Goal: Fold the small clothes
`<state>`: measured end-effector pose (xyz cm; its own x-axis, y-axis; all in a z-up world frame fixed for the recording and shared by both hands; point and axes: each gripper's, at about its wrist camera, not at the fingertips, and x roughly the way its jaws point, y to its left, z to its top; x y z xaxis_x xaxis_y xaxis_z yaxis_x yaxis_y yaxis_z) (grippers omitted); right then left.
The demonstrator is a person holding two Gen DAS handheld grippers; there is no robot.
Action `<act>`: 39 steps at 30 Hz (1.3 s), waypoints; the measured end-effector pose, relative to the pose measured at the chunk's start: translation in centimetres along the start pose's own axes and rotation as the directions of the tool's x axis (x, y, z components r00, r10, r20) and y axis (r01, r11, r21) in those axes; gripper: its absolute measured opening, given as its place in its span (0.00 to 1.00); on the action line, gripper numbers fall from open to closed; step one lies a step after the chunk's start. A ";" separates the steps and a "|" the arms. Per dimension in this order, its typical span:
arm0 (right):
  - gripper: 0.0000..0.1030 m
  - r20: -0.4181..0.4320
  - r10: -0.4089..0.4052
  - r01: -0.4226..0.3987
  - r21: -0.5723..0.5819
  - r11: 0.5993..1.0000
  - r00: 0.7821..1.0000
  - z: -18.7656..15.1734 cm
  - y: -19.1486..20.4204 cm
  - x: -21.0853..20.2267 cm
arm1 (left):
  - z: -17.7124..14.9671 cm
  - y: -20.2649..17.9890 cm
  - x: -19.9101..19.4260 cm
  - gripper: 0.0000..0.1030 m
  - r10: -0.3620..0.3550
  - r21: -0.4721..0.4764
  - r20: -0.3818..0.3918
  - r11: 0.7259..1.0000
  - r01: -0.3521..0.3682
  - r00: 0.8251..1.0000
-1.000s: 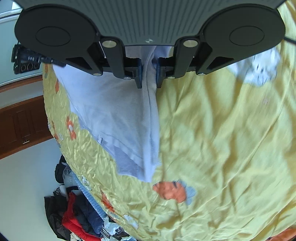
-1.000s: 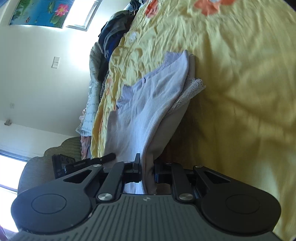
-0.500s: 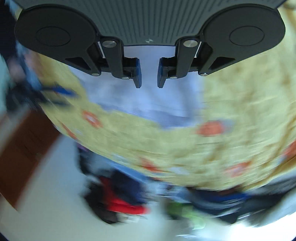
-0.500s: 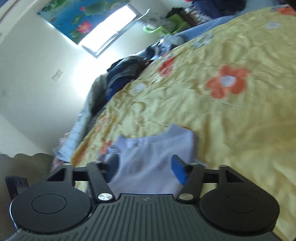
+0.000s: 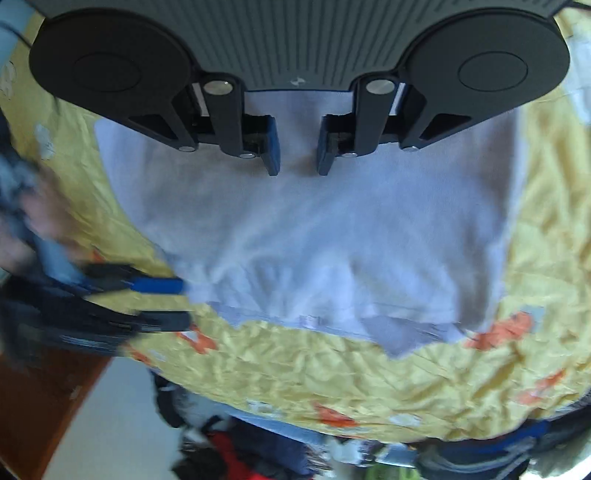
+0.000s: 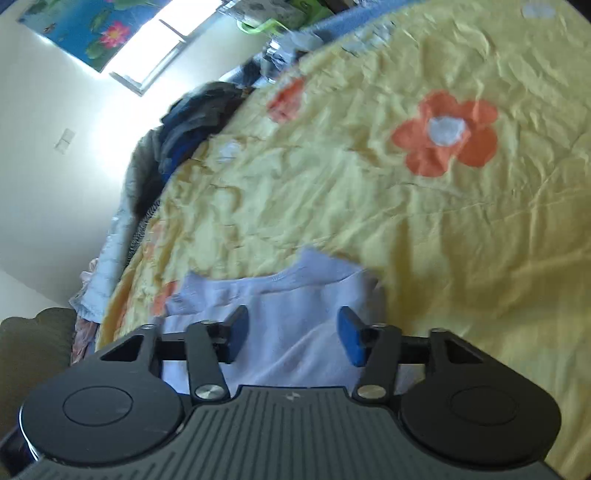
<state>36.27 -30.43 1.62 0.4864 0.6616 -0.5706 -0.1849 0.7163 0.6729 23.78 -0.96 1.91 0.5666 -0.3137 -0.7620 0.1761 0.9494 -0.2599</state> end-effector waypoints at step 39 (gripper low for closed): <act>0.77 -0.044 0.043 -0.052 -0.217 0.975 0.998 -12.4 6.7 -4.0 | -4.8 12.1 -4.0 0.88 -0.048 -0.686 0.166 0.712 0.151 0.985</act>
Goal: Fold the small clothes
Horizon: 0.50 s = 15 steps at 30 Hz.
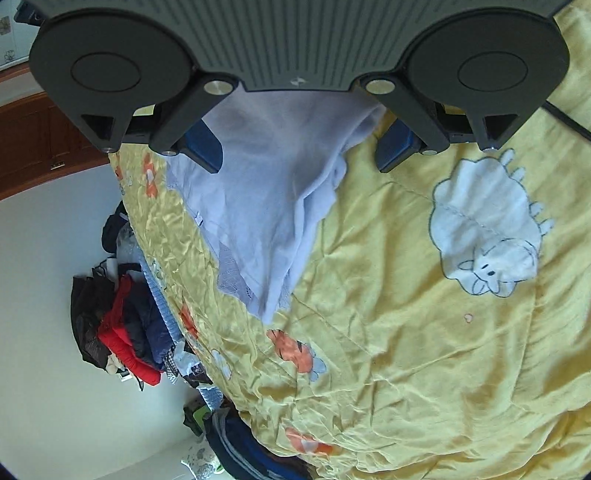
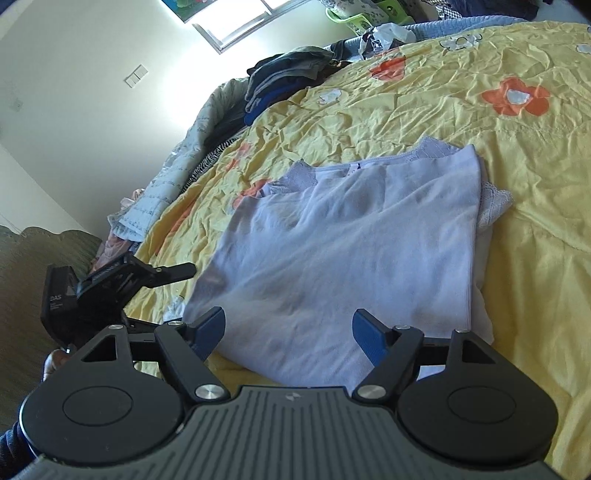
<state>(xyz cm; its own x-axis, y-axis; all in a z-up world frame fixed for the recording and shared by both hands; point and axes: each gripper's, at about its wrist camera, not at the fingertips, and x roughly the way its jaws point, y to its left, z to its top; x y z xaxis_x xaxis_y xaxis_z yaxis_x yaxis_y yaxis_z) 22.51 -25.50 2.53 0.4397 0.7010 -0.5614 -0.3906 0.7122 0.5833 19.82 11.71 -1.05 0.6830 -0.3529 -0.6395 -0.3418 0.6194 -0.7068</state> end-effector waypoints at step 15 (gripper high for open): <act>0.83 0.084 0.122 -0.132 0.128 0.983 0.989 -0.2 -3.0 -2.1 | -0.7 -4.1 1.4 0.10 0.233 0.067 -0.027 0.971 -0.231 0.972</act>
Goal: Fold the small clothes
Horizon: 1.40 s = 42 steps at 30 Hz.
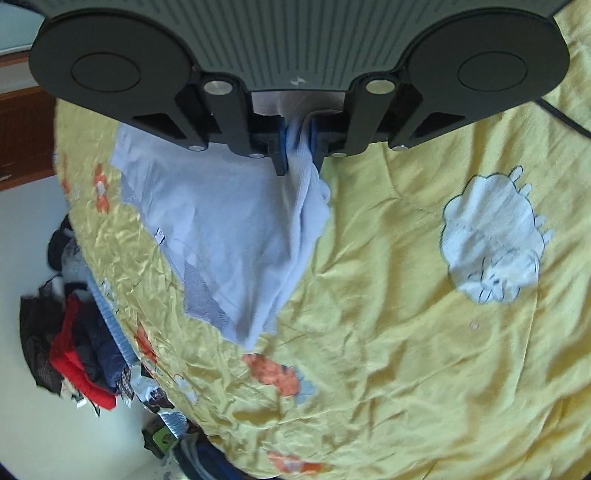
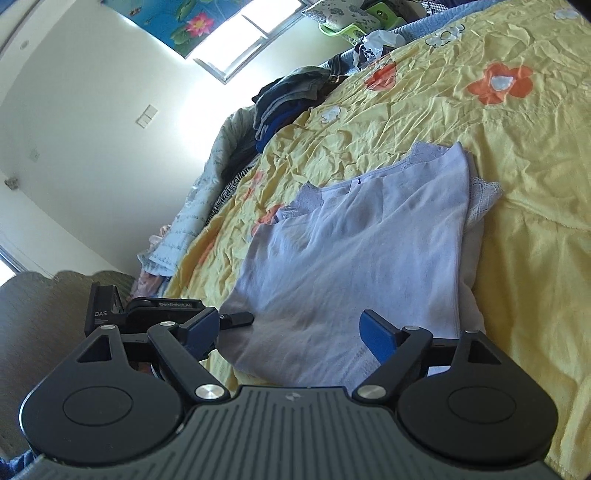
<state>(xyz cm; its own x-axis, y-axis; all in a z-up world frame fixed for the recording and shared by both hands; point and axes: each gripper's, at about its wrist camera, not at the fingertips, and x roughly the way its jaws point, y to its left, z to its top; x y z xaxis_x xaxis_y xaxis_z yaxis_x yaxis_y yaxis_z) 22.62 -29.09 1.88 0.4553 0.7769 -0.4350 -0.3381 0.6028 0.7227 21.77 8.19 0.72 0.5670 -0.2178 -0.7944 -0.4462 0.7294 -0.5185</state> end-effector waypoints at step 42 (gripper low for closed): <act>0.38 -0.100 -0.116 0.142 0.326 0.935 0.988 10.4 -8.6 7.2 | -13.4 -14.9 2.4 0.10 -0.175 0.604 -0.100 0.771 0.200 0.979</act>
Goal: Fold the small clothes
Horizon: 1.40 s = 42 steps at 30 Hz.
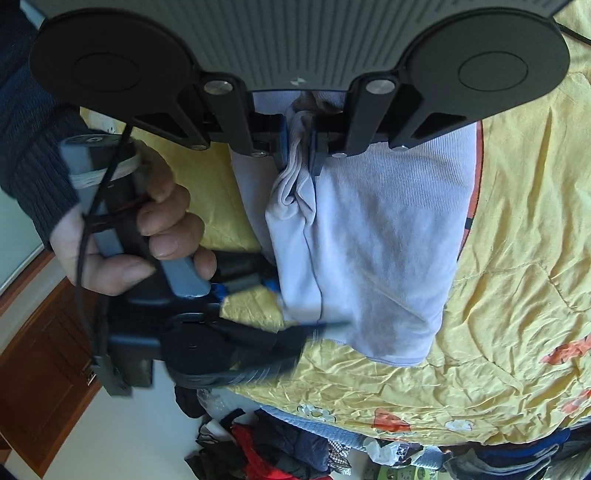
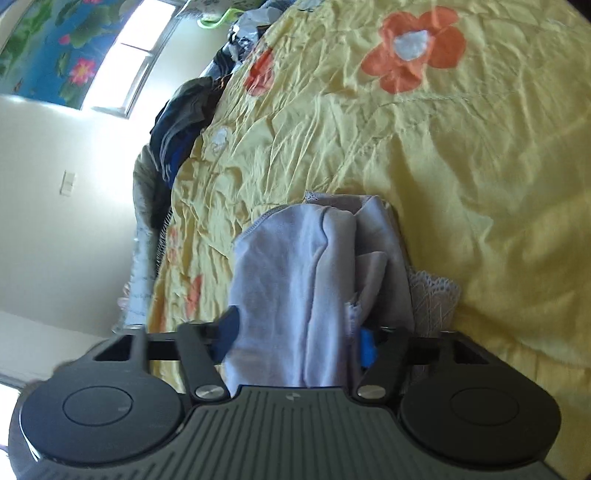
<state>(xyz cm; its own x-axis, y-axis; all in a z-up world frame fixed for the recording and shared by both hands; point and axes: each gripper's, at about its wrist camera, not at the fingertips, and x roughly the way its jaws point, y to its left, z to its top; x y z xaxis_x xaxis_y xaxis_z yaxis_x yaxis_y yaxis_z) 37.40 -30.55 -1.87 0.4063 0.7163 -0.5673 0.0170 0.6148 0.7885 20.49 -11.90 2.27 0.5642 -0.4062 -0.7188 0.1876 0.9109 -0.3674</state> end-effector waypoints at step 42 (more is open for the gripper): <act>0.68 -0.134 0.017 -0.016 0.008 1.000 0.991 -8.1 -2.5 -11.3 | -6.3 -4.3 -0.5 0.75 -0.093 0.613 0.011 0.788 0.067 0.996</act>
<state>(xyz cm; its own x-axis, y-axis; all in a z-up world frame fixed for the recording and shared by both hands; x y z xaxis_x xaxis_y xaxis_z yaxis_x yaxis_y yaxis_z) 25.39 -37.51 0.63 0.2808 0.7644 -0.5804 0.0178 0.6005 0.7994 14.30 -16.01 0.48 0.5534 -0.4886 -0.6746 0.6780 0.7347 0.0241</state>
